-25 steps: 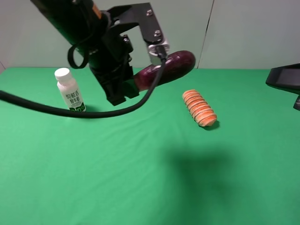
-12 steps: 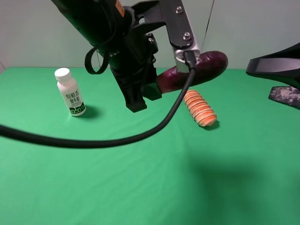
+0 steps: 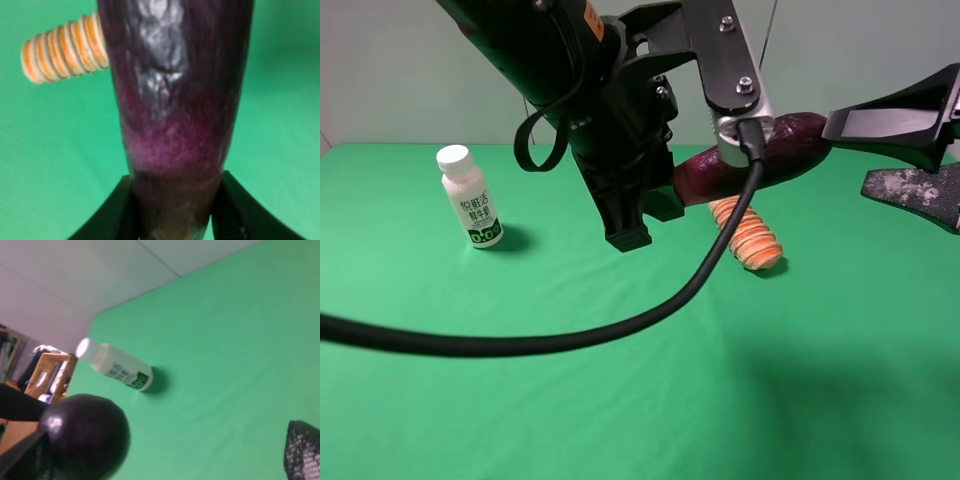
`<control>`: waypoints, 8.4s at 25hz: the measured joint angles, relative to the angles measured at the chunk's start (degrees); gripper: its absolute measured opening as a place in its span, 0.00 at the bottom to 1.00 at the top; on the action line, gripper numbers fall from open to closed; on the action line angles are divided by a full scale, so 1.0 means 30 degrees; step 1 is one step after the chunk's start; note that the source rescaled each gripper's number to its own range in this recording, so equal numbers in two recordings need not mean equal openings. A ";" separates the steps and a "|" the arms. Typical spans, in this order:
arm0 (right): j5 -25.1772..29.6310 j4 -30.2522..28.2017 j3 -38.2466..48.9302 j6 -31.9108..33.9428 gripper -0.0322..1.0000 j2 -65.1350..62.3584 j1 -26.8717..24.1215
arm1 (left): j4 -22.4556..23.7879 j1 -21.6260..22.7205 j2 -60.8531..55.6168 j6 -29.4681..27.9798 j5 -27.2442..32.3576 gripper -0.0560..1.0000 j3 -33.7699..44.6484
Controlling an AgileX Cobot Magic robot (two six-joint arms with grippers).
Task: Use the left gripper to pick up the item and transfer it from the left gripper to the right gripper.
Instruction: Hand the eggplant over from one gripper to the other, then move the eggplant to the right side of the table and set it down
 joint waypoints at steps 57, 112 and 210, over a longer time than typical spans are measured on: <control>0.2656 -0.0291 0.0000 -0.1916 0.05 0.0291 0.0000 | -0.1910 -0.0861 0.1297 0.1316 -0.1744 0.05 -0.0022; 0.2635 -0.0622 0.0000 -0.2017 0.04 0.0291 0.0000 | -0.1720 -0.0861 -0.0802 0.0758 -0.1483 1.00 -0.0026; 0.2272 -0.7355 0.0000 0.3055 0.04 0.0291 0.0000 | 0.2003 1.5768 -2.9463 -1.3165 0.7055 1.00 1.5949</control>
